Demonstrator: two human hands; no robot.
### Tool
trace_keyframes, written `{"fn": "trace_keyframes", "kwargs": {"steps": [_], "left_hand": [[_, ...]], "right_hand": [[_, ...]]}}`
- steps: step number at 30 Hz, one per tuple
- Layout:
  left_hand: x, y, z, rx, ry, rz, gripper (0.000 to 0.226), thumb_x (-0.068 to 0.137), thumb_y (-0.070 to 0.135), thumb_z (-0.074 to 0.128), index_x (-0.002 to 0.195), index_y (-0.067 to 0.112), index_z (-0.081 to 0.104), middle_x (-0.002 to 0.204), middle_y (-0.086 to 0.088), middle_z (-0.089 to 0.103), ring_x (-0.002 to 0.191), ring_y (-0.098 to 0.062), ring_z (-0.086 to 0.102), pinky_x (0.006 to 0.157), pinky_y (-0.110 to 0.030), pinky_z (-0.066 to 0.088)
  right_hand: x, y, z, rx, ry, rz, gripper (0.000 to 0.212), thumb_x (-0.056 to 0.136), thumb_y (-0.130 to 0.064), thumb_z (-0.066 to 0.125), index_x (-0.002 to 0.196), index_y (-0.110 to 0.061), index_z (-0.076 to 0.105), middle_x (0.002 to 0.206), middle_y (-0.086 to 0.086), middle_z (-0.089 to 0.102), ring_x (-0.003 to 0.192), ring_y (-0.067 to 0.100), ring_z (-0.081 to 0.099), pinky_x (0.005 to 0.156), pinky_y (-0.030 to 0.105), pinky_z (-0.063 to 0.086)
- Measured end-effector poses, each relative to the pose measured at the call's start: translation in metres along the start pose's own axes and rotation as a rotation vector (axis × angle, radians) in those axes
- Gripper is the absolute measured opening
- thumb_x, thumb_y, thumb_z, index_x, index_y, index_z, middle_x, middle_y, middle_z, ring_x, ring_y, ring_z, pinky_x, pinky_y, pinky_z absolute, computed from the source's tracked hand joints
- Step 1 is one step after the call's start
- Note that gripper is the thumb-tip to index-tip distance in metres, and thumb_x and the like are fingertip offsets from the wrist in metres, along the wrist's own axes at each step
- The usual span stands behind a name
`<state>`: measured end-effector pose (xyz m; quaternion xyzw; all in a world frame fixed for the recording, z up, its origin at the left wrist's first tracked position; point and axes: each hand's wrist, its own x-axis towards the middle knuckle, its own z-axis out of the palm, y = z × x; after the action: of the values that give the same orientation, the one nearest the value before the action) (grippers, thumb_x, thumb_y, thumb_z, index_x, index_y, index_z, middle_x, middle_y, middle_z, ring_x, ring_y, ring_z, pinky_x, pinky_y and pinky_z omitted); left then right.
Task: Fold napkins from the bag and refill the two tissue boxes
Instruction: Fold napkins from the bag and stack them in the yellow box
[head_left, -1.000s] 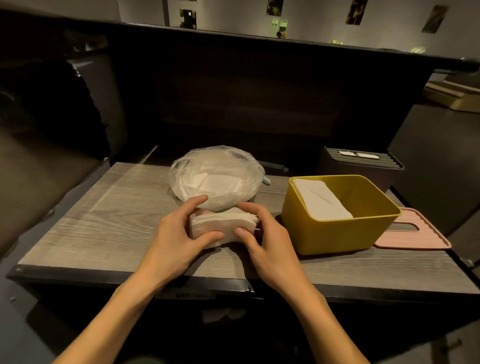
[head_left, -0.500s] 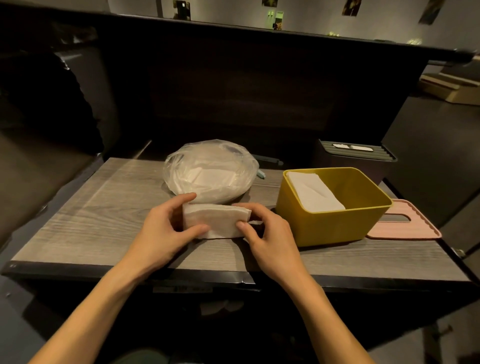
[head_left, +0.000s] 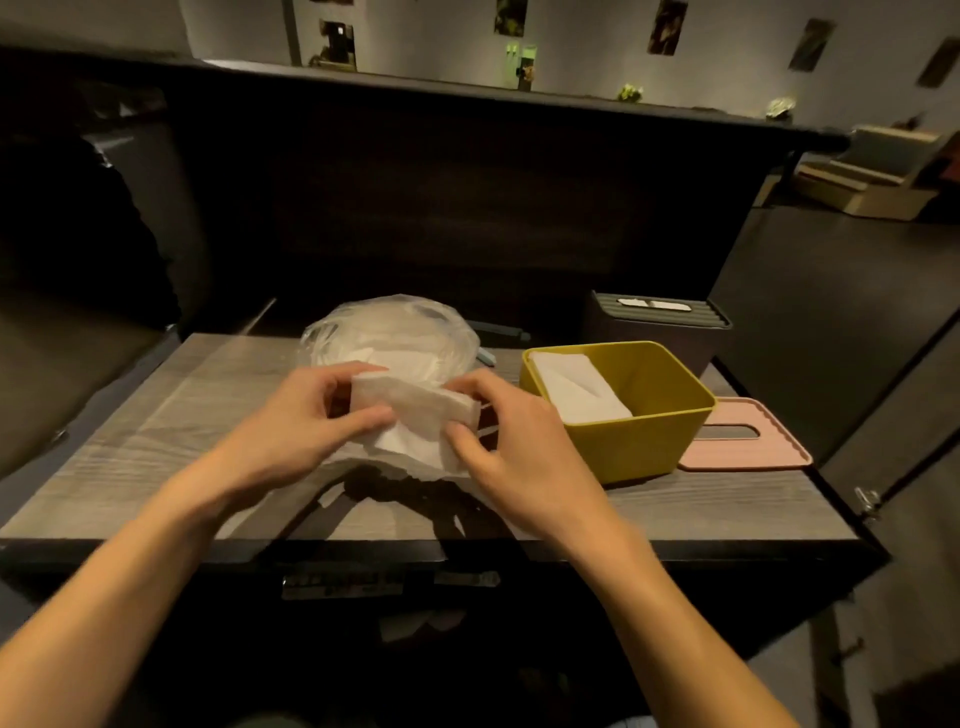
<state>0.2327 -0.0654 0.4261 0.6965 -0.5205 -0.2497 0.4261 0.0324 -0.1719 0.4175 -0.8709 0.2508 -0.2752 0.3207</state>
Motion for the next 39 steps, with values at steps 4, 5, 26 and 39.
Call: {"fn": "trace_keyframes", "kwargs": {"steps": [4,5,26,39], "left_hand": [[0.035,0.053,0.002,0.054,-0.101,0.090,0.025,0.092,0.020,0.072,0.112,0.035,0.068,0.103,0.012,0.073,0.096,0.003,0.068,0.074,-0.018,0.057],[0.046,0.065,0.008,0.071,-0.132,0.112,0.025,0.093,0.021,0.072,0.113,0.036,0.067,0.105,0.012,0.071,0.096,0.004,0.067,0.074,-0.019,0.057],[0.158,0.145,0.166,0.763,-0.158,0.447,0.057,0.099,0.023,0.063,0.152,0.029,0.043,0.139,-0.007,0.050,0.112,-0.025,0.061,0.096,-0.038,0.055],[0.137,0.094,0.161,1.003,-0.180,0.309,0.058,0.110,0.040,0.033,0.162,0.023,0.014,0.158,-0.008,0.037,0.144,-0.028,0.038,0.118,-0.045,0.030]], "right_hand": [[0.008,-0.004,-0.056,-0.049,-0.041,0.019,0.054,0.098,-0.022,0.068,0.144,-0.038,0.045,0.121,-0.022,0.053,0.095,-0.014,0.054,0.075,0.003,0.050],[0.009,-0.002,-0.071,-0.081,-0.041,0.023,0.057,0.098,-0.020,0.069,0.145,-0.038,0.043,0.119,-0.020,0.053,0.093,-0.012,0.055,0.073,0.001,0.049],[0.030,0.050,-0.178,-0.594,-0.452,0.388,0.029,0.098,-0.014,0.068,0.125,-0.025,0.064,0.112,-0.001,0.056,0.099,0.018,0.057,0.083,0.029,0.052],[0.069,0.042,-0.137,-1.034,-0.757,0.528,0.040,0.107,-0.025,0.054,0.144,-0.010,0.053,0.099,0.005,0.056,0.094,0.019,0.061,0.088,0.033,0.049]]}}
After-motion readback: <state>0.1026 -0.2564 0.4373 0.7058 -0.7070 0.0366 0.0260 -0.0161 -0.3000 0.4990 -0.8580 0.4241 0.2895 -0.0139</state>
